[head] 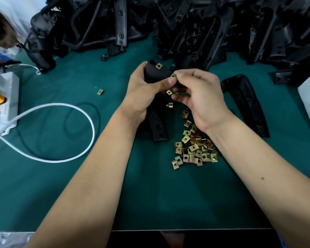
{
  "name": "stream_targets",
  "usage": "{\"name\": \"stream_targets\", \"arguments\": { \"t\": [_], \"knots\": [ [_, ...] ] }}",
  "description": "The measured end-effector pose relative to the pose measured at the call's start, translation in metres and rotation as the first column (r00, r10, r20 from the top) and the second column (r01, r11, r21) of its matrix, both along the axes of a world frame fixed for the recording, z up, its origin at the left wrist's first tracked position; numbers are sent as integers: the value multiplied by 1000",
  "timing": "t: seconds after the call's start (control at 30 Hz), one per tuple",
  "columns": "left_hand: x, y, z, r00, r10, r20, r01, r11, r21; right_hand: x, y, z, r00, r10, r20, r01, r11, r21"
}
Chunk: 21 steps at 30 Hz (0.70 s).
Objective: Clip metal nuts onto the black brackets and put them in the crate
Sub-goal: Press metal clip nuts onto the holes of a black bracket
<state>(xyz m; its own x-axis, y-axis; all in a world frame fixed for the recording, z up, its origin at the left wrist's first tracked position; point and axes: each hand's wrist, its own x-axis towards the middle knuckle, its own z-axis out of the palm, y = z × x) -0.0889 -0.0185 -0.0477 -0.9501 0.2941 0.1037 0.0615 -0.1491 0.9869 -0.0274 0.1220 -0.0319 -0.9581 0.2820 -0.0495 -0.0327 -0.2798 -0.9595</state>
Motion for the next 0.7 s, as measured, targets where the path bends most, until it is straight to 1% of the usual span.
{"name": "stream_targets", "arguments": {
  "t": [0.03, 0.1, 0.17, 0.2, 0.3, 0.4, 0.47, 0.57, 0.63, 0.7],
  "knots": [
    [1, 1, 1, 1000, 16, 22, -16, 999, 33, -1, -1, 0, 1000, 7, -10, -7, 1000, 16],
    [4, 2, 4, 994, 1, 112, -17, 989, 148, -1, -5, 0, 999, 5, -34, -3, 998, 60],
    [6, 2, 8, 982, -27, 188, -18, 971, 236, 0, -8, -1, 998, -24, -63, 35, 983, 180],
    [6, 1, 9, 981, -13, 193, -35, 970, 241, 1, -10, -1, 996, -41, -78, 60, 965, 257],
    [12, 4, 17, 993, 46, 113, -69, 976, 208, 5, -5, 6, 988, -93, -126, 142, 872, 469],
    [25, 21, 32, 998, 59, 14, -61, 983, 172, 17, 9, 22, 964, -144, -223, 250, 773, 583],
    [39, 42, 49, 998, 50, -41, -43, 988, 148, 31, 24, 35, 938, -195, -287, 334, 731, 595],
    [66, 85, 78, 992, -37, -119, 53, 989, 136, 62, 61, 53, 895, -266, -359, 437, 692, 575],
    [91, 126, 97, 976, -136, -170, 164, 973, 162, 93, 98, 64, 840, -361, -405, 536, 669, 516],
    [123, 177, 110, 936, -291, -199, 327, 927, 185, 132, 141, 70, 740, -500, -450, 667, 631, 396]
  ]
}}
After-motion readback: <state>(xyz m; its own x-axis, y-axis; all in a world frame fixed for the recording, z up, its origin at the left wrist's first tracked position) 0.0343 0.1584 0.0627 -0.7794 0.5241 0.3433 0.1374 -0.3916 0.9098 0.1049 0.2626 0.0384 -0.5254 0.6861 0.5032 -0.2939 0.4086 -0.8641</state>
